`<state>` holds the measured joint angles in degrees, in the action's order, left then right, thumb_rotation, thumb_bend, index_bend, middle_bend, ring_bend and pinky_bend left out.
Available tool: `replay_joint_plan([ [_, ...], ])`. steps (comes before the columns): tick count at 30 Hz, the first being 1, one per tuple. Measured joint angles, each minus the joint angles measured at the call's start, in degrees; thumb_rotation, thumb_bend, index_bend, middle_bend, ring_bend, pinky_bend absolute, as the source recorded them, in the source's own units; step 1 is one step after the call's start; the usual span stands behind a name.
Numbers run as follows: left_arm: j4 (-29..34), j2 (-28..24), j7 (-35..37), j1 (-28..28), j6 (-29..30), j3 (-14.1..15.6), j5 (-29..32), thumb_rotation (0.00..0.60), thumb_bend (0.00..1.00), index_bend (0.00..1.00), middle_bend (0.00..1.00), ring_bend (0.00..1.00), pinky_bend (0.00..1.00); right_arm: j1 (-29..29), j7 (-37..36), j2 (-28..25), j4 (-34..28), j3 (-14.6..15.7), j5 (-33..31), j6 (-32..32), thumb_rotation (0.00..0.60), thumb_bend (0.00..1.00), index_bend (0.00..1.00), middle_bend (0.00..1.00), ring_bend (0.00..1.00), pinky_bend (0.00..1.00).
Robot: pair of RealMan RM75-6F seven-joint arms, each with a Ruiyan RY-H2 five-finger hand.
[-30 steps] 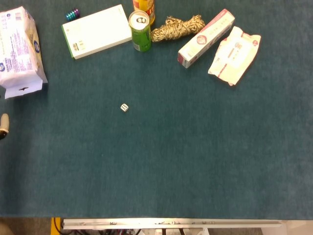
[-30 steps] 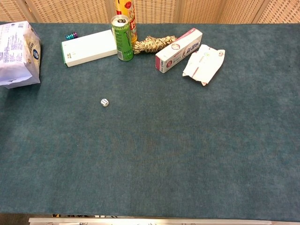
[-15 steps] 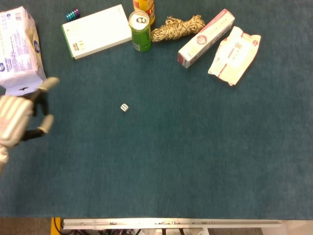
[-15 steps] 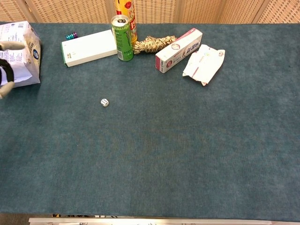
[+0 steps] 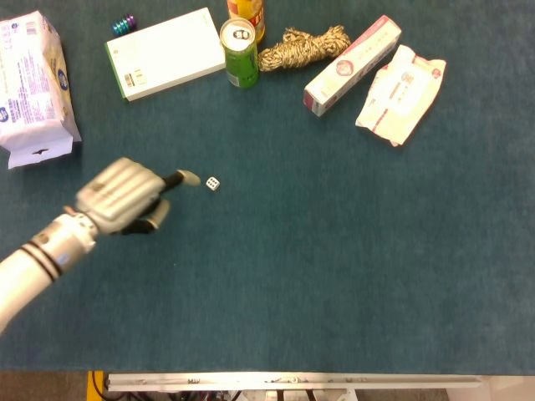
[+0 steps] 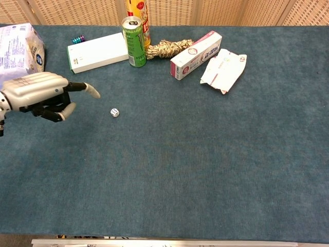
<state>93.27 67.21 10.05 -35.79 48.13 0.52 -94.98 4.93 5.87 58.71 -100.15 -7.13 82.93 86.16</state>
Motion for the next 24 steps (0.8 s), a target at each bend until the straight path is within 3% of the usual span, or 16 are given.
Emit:
replay_joint_plan([
  [10,-0.8,5.3,-3.0,-5.3,-7.8,-0.1,5.0,0.600,0.67,0.19,0.97,0.97,0.97,-0.1,-0.6,0.4,0.9,0.2,-0.4,-0.2,0.600,0.39,0.22,0.28,0.16,0.20],
  [24,-3.8,10.9,-9.6,-7.2,-10.9,-0.5,13.4,0.600,0.67,0.18,0.97,0.97,0.97,-0.9,-2.1,0.6,2.3,0.5,-0.6,0.5,0.600,0.40,0.22,0.28,0.16,0.20],
])
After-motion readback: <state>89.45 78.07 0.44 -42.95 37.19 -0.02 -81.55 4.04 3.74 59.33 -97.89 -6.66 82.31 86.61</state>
